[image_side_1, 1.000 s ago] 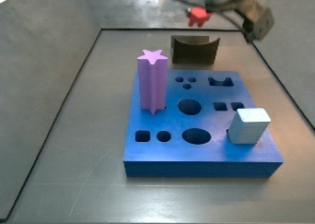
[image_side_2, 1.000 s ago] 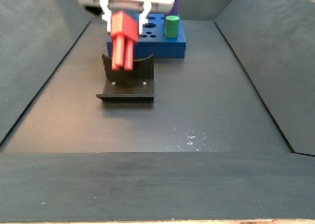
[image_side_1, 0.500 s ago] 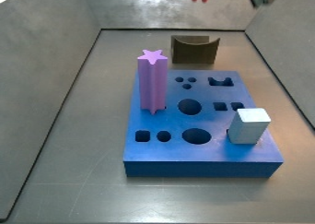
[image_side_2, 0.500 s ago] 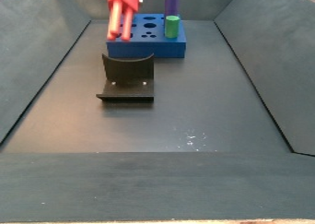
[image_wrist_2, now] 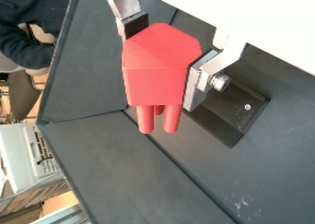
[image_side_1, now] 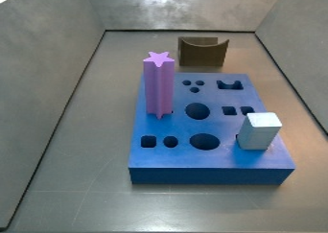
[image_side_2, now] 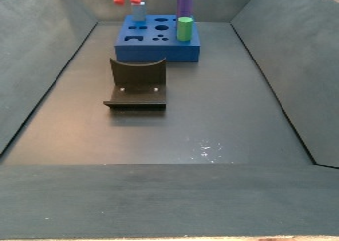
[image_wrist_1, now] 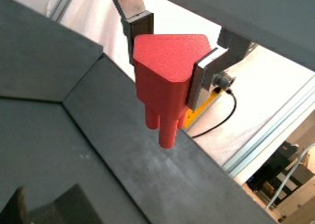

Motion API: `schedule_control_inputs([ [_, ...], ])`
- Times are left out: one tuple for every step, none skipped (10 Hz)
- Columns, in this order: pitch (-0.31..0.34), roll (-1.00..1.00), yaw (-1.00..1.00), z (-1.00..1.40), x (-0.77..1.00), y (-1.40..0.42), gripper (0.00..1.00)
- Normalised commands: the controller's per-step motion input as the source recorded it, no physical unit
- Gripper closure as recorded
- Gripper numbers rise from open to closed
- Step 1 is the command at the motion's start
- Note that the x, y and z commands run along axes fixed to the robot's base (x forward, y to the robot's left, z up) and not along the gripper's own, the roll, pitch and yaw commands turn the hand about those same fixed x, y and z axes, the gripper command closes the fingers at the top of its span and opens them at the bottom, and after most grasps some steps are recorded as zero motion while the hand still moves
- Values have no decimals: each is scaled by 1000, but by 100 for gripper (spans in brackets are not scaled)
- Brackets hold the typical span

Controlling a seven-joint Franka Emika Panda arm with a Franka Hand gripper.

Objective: Pick up the 3 prong object. Move up. Place the 3 prong object on the fixture. Regrasp the 3 prong object. Move to above the board. Insert the 3 prong object.
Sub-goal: Move to above the board.

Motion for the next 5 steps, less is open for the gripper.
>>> schedule_control_inputs([
  [150,-1000,-127,286,-446,-1000,100],
  [145,-1000,-120,247,-439,-1000,100],
  [145,-1000,-108,273,-467,-1000,100],
  [143,-1000,-97,259,-468,-1000,100],
  [142,-1000,-90,255,-471,-1000,100],
])
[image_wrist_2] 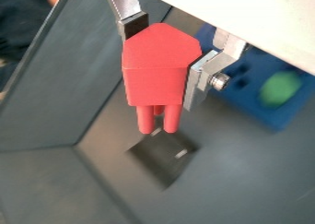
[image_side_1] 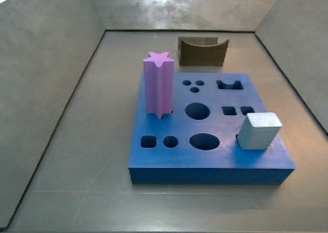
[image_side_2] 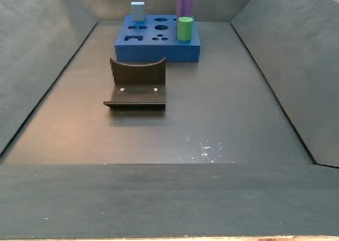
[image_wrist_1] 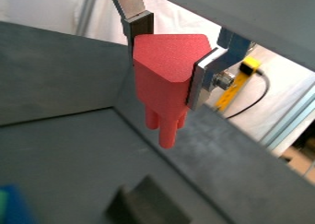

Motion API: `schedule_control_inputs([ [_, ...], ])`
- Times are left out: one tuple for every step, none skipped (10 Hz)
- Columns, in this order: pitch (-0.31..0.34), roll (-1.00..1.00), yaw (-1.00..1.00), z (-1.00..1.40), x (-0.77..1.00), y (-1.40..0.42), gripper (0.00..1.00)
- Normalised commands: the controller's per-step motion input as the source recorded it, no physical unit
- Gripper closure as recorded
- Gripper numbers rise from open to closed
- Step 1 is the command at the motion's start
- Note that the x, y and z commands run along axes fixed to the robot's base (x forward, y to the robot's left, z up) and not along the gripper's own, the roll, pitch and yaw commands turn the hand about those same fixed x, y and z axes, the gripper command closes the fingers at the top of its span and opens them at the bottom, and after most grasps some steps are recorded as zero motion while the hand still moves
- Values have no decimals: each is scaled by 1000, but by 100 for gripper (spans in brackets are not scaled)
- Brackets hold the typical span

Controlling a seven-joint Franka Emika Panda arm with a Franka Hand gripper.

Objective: Pick up the 3 prong object. Move up. Place the 3 prong object on the fixture. Regrasp the 3 prong object. Move to above the board. Insert the 3 prong object.
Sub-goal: Move to above the board.

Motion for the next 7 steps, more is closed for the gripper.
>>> schedule_control_inputs([
  [148,-1000,-76,266,-492,-1000,100],
  [148,-1000,-72,266,-496,-1000,100],
  [141,-1000,-57,275,-523,-1000,100],
  [134,-1000,-50,239,-484,-883,100],
  [119,-1000,-33,139,-314,-495,100],
  [104,-1000,-28,76,-202,-265,100],
  [55,-786,-16,37,-120,-106,100],
])
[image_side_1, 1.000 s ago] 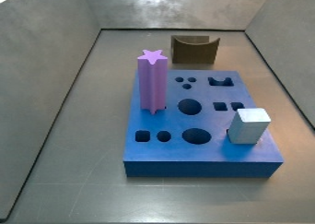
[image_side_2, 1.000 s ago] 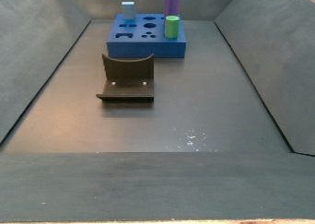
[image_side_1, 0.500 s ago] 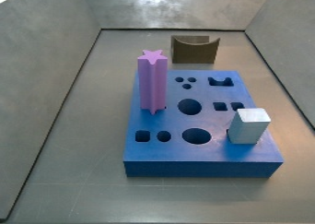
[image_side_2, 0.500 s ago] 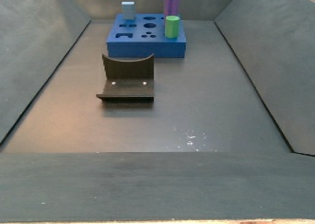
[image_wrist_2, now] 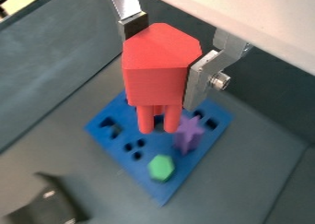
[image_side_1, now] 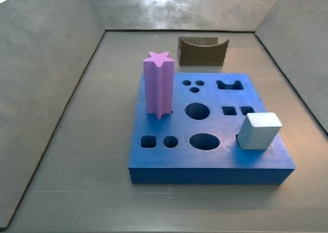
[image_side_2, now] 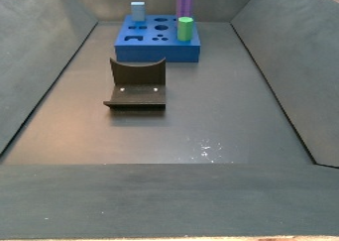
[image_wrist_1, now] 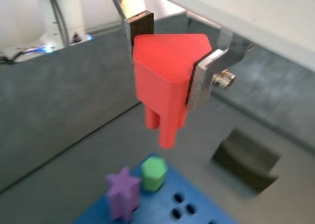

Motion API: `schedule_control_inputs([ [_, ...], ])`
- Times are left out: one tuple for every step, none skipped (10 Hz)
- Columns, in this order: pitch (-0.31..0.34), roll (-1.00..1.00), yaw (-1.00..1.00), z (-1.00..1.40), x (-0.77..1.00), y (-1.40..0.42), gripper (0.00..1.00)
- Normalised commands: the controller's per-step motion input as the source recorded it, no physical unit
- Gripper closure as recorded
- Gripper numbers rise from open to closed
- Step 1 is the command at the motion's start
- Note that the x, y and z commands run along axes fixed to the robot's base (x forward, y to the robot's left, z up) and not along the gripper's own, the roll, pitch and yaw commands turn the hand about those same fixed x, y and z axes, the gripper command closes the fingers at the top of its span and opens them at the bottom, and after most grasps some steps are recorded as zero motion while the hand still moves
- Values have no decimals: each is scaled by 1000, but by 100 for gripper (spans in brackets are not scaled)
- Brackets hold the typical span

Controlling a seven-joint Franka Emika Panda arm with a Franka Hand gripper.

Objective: Pick up the 3 prong object. Move up. Place the 3 prong object on the fixture. Regrasp the 3 prong object. Move to above the board. Insert the 3 prong object.
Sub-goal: Move to above the board, then insert the 3 prong object.

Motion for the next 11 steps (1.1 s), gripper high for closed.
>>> schedule_control_inputs([
  [30,-631,-11,28,-108,-71,100],
  [-14,-333,-6,12,-78,-26,100],
  [-24,-260,-5,2,-64,-9,100],
  [-11,0,0,0,-11,0,100],
  [114,-104,-311,0,251,49,100],
  [57,-303,-523,-3,471,106,100],
  [-61,-159,-271,-109,86,106,100],
  [0,0,0,-26,0,0,100],
  [-101,-100,-103,-326,0,131,100],
  [-179,-94,-94,-354,0,63,100],
  [0,0,-6,0,0,0,100],
])
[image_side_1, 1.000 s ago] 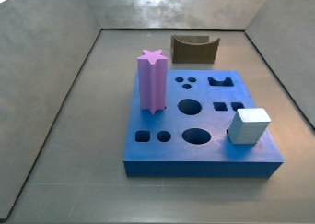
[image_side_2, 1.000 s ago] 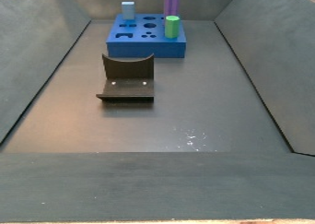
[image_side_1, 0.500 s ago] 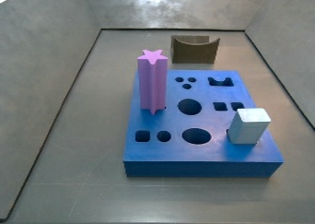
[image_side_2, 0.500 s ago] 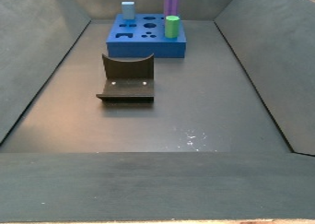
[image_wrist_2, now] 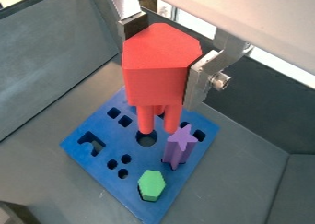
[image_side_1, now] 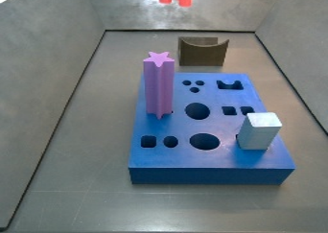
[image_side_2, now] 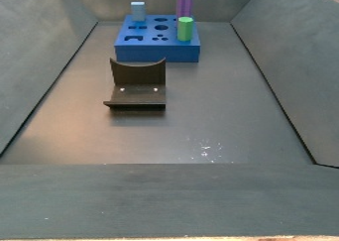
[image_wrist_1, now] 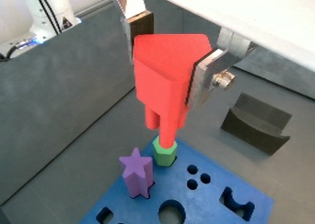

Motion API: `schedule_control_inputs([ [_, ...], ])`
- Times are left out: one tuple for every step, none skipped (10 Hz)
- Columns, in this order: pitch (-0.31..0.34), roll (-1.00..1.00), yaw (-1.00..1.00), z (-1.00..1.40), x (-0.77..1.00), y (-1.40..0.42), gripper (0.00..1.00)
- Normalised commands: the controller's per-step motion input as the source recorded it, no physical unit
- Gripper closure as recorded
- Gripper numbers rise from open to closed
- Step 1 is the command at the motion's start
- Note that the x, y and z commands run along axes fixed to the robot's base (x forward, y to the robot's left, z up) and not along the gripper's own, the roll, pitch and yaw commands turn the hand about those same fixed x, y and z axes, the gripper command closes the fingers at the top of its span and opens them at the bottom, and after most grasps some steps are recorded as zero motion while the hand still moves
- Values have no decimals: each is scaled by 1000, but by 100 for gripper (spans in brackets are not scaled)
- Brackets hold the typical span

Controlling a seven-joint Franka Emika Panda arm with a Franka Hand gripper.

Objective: Pick up the 3 prong object. Move up. Place the 3 prong object on the fixture. Regrasp the 3 prong object. Move to above the board. Insert the 3 prong object.
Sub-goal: Insert the 3 prong object.

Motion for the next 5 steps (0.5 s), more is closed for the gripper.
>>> schedule_control_inputs([
  [-86,-93,-626,-149,134,34,100],
  [-103,-93,-549,-86,60,97,100],
  [-36,-83,-243,-37,80,31,100],
  [-10,-111,-346,0,114,137,100],
  [-14,-39,-260,-86,123,40,100],
])
